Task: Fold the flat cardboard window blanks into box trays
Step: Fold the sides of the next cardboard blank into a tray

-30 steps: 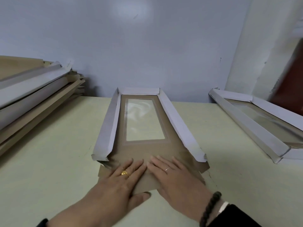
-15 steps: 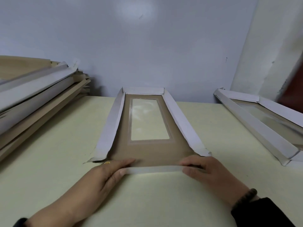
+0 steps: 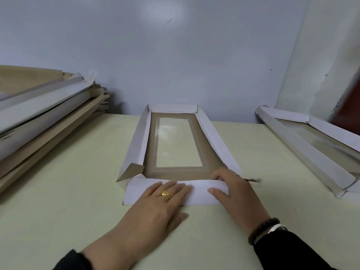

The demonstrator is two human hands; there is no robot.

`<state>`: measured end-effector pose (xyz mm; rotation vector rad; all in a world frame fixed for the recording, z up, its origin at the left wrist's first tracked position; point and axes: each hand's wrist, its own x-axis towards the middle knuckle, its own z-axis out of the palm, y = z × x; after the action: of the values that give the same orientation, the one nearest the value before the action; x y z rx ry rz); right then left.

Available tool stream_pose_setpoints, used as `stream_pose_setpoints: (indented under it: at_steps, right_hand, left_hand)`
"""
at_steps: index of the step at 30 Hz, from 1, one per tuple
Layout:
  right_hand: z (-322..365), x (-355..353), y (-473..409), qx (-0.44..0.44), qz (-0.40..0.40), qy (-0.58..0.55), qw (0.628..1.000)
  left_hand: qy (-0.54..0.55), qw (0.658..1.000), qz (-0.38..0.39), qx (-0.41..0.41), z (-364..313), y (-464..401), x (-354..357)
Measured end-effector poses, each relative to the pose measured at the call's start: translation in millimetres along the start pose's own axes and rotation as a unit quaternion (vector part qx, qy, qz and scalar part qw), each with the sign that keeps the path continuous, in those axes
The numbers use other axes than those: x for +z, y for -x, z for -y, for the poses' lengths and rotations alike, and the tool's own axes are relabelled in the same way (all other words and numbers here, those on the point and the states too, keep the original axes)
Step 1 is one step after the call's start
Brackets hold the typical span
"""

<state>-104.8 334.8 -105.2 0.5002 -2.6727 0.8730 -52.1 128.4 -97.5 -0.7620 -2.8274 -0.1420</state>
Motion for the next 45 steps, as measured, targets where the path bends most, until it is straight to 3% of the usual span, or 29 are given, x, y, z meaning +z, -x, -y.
stream_pose_setpoints:
  at_steps: [2, 8, 12, 16, 24, 28, 32, 36, 39, 42, 45]
  right_hand:
    - [0, 1, 0, 0.004, 0.012, 0.052, 0.999]
    - [-1, 4, 0, -0.055, 0.05, 0.116, 0.991]
    - [0, 5, 2, -0.059, 0.093, 0.073, 0.991]
    - [-4, 3, 4, -0.055, 0.108, 0.042, 0.992]
    - [-5, 0, 1, -0.02, 0.045, -0.075, 0.996]
    - [-5, 4, -4, 0.013, 0.021, -0.051, 0.998]
    - [-3, 9, -11, 0.021, -0.002, -0.022, 1.0]
    - [0, 14, -17, 0.033, -0.016, 0.002, 0.999]
    - [2, 16, -21, 0.036, 0.004, 0.1, 0.994]
    - [5, 16, -21, -0.025, 0.041, 0.175, 0.983]
    - [9, 18, -20, -0.086, 0.1, 0.156, 0.979]
  left_hand:
    - [0.051, 0.997, 0.031, -0.042, 8, -6, 4]
    - [-0.027, 0.991, 0.051, -0.119, 22, -5, 18]
    - [-0.055, 0.981, 0.084, -0.168, 20, -2, 12]
    - [0.035, 0.975, 0.083, -0.203, 35, 4, 9]
    - [0.065, 0.984, -0.035, -0.164, 48, 10, 0]
    - [0.011, 0.978, -0.072, -0.194, 45, 2, -3]
    - [-0.063, 0.985, -0.104, -0.123, 32, -6, -5]
    - [-0.057, 0.984, -0.039, -0.164, 31, -14, 5]
    - [-0.064, 0.985, -0.014, -0.16, 37, -21, 13]
    - [-0.072, 0.984, -0.017, -0.162, 41, -23, 18]
    - [-0.092, 0.98, -0.013, -0.175, 39, -26, 19]
